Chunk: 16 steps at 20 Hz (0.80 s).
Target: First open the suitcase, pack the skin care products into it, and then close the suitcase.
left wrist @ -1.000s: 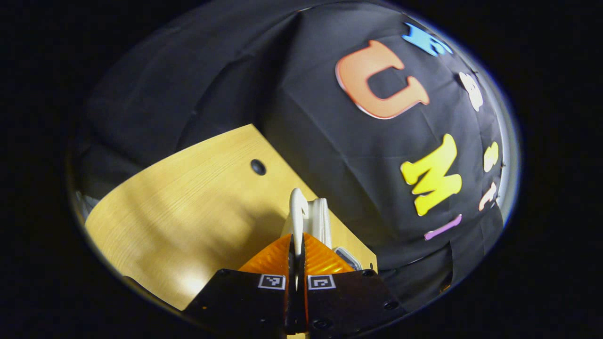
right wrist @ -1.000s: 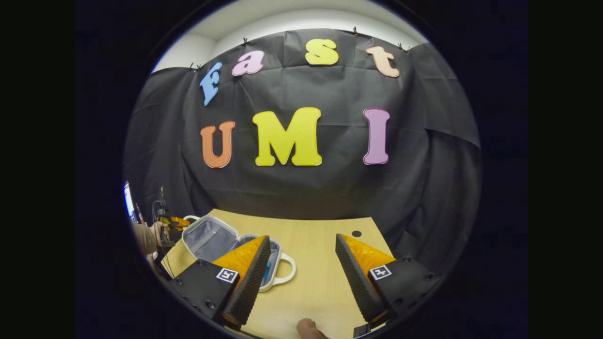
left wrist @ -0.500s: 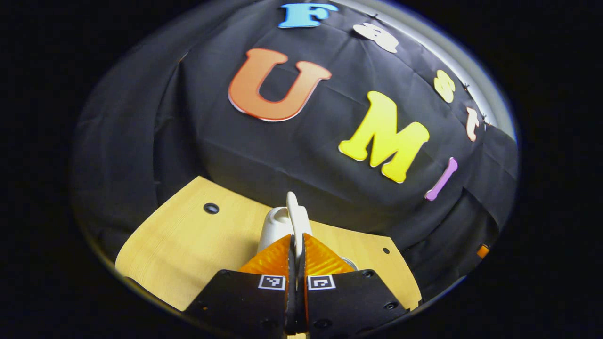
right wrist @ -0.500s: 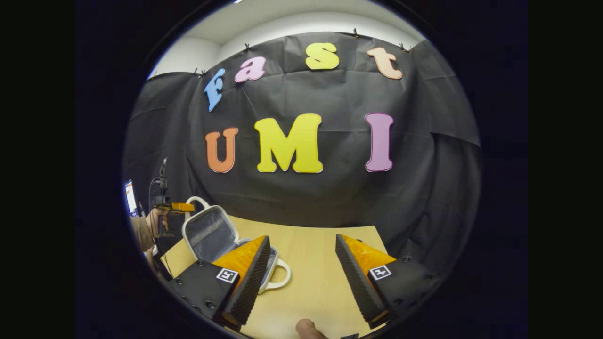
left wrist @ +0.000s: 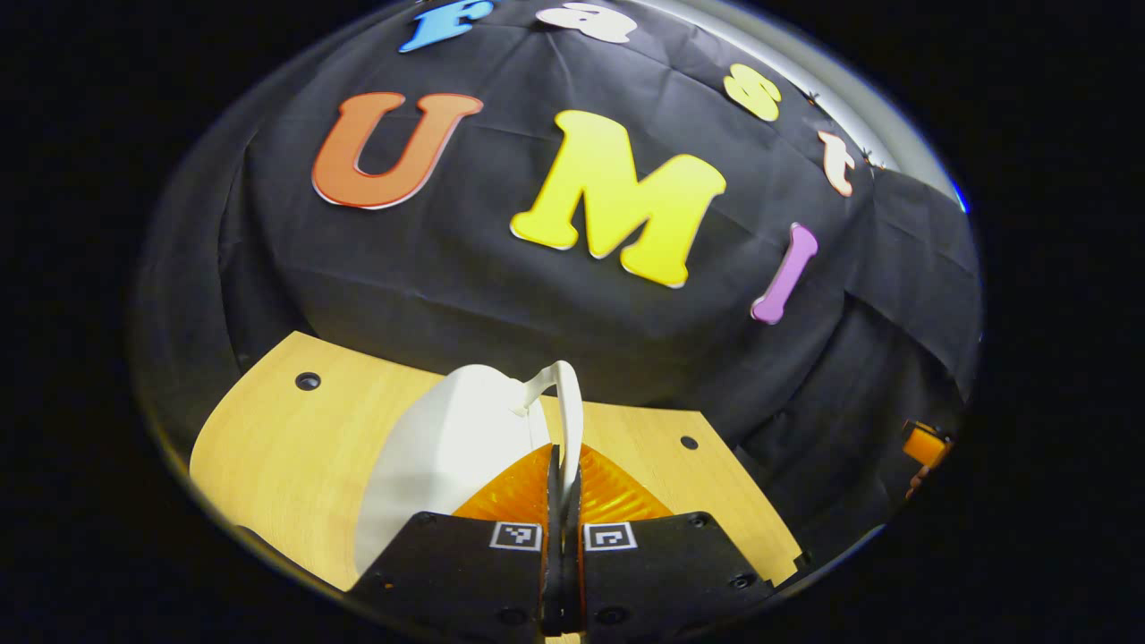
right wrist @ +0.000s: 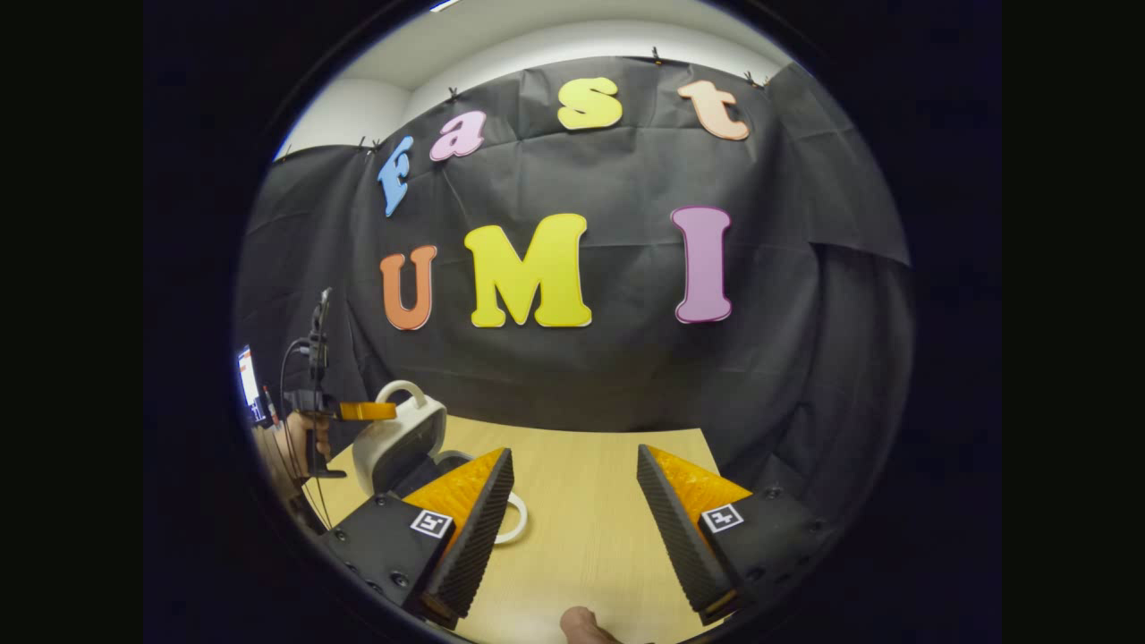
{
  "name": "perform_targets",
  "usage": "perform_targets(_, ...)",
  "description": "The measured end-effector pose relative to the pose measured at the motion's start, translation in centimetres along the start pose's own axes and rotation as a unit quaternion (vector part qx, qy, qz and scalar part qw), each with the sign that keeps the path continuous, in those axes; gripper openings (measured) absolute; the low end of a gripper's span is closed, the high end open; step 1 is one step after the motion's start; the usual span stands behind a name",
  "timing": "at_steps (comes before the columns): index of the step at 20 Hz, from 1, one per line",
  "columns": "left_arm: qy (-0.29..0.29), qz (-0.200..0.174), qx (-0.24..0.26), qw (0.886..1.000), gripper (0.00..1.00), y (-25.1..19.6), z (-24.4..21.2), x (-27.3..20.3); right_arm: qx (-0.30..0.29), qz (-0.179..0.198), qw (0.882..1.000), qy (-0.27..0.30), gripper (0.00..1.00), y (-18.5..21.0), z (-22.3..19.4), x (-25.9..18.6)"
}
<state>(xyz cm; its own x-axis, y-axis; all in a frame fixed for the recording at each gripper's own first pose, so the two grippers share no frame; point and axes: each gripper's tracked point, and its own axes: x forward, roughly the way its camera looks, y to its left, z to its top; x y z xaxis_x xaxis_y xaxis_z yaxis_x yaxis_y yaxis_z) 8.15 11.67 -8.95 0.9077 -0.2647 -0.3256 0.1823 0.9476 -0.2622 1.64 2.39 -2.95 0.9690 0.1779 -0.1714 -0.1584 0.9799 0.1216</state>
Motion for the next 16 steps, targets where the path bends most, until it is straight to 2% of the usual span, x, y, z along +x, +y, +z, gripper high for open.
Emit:
perform_targets(3, 0.040, 0.003, 0.044, 0.998, 0.03, -2.9, -3.2, 2.2, 0.002, -0.011, 1.000, 0.004, 0.82, -2.3, -0.4, 0.1)
perform_targets(9, 0.119, 0.021, 0.088, 0.989, 0.03, -5.1, -8.5, 6.1, 0.019, -0.040, 0.998, 0.034, 0.82, -6.6, -2.7, -0.1)
perform_targets(10, 0.130, 0.023, 0.101, 0.986, 0.04, -5.5, -9.5, 6.6, 0.023, -0.045, 0.998, 0.035, 0.79, -7.3, -2.8, -0.3)
perform_targets(11, 0.140, 0.030, 0.115, 0.983, 0.04, -5.6, -10.4, 7.2, 0.025, -0.052, 0.998, 0.036, 0.82, -8.0, -2.9, -0.3)
perform_targets(15, 0.170, 0.062, 0.196, 0.964, 0.04, -5.8, -13.4, 8.3, 0.043, -0.070, 0.995, 0.053, 0.82, -10.1, -4.9, -0.9)
perform_targets(16, 0.179, 0.066, 0.213, 0.958, 0.04, -6.1, -14.1, 8.3, 0.051, -0.071, 0.994, 0.060, 0.78, -10.4, -5.5, -1.0)
